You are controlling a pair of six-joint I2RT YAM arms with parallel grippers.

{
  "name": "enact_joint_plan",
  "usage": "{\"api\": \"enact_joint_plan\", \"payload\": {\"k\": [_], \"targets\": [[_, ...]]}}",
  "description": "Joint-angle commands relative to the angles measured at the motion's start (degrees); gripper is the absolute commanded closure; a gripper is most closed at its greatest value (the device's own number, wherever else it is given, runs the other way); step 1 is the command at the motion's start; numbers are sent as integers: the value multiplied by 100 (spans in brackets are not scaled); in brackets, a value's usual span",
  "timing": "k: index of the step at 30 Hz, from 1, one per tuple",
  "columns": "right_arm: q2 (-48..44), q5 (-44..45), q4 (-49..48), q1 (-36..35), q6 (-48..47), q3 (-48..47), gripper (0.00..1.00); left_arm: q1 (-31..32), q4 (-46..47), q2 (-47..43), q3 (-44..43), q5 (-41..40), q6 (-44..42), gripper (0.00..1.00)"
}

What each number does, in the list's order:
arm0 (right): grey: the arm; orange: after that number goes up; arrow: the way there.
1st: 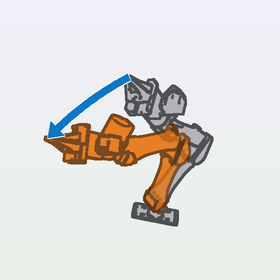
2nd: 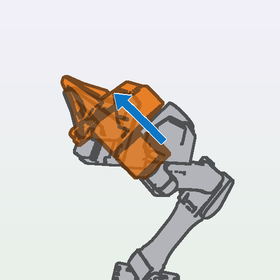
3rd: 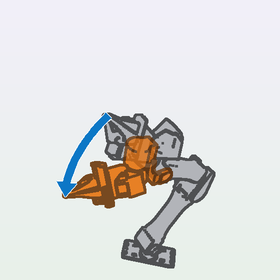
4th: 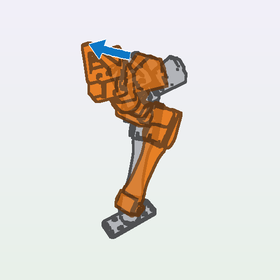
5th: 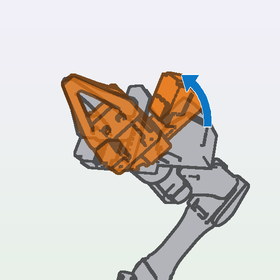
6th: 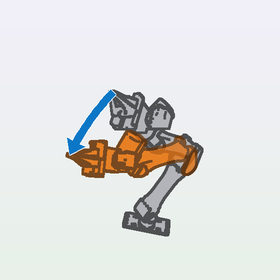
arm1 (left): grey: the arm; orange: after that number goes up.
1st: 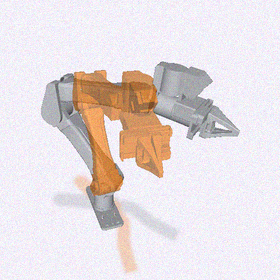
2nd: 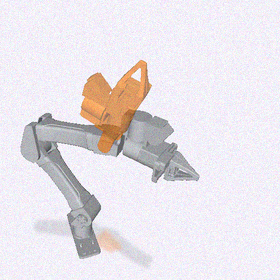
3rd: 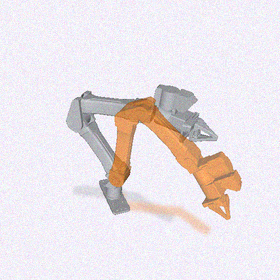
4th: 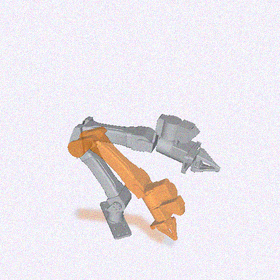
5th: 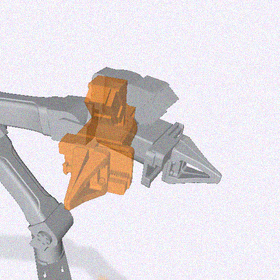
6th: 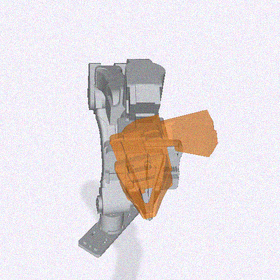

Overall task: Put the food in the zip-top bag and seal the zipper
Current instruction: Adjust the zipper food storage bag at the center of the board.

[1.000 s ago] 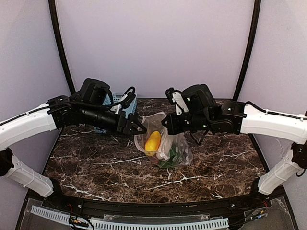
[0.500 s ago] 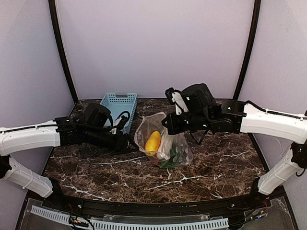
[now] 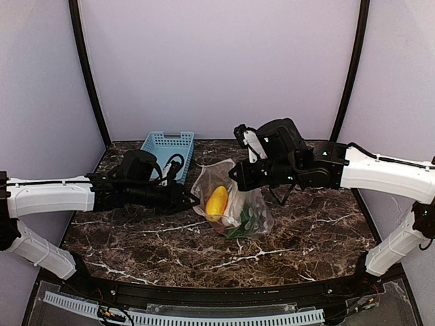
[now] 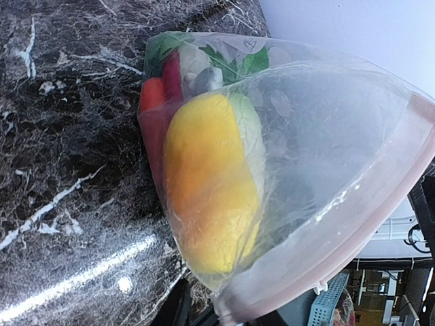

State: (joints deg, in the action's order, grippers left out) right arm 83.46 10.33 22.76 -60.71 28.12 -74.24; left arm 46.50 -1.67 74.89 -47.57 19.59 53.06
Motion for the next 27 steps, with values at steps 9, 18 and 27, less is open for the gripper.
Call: {"api": "enact_joint_plan", "payload": {"k": [9, 18, 27], "targets": [[41, 119, -187, 56, -175, -197, 100, -11, 414, 167, -384, 276, 192, 99], [148, 77, -187, 218, -616, -827, 100, 11, 601, 327, -1284, 630, 153, 99], [191, -87, -215, 294, -511, -858, 68, -74, 825, 177, -1238, 273, 173, 99]]}}
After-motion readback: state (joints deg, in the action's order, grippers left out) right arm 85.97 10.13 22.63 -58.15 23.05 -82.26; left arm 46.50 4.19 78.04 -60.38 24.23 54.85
